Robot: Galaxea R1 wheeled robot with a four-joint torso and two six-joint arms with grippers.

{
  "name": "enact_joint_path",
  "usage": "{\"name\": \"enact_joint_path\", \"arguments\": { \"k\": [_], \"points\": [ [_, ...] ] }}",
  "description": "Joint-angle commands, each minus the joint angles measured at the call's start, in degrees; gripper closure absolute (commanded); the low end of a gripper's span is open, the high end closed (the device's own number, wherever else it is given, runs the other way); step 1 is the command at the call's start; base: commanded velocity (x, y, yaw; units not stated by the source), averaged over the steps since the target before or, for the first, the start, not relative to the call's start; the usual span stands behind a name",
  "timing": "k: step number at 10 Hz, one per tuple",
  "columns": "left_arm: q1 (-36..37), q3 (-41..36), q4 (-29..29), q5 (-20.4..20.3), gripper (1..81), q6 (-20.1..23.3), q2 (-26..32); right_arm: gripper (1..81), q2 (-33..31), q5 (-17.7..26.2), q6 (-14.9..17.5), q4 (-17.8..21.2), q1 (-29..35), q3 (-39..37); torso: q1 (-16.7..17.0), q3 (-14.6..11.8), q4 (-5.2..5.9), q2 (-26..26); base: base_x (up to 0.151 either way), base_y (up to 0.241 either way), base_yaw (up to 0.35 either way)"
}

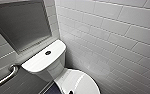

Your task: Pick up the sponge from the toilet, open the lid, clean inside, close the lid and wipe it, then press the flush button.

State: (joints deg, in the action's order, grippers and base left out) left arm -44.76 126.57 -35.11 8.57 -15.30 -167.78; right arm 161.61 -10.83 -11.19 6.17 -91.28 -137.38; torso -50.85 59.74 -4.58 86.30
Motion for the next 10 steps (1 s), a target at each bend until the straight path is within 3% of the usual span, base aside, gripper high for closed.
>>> {"name": "enact_joint_path", "arguments": {
  "k": [1,10],
  "points": [
    [9.03,-2.56,-0.14,-1.98,1.0,1.06,-1.16,81.1,-1.0,4.76,-0.15,-0.19,-1.41,0.37,0.0,0.0,0.0,0.0,0.0,0.0,0.0],
    [8.33,-16.08,2.77,-3.47,1.0,1.32,4.54,81.1,-2.06,4.67,-0.15,-0.28,-0.88,1.86,0.0,0.0,0.0,-0.02,0.0,0.0,0.0]
  ]
}}
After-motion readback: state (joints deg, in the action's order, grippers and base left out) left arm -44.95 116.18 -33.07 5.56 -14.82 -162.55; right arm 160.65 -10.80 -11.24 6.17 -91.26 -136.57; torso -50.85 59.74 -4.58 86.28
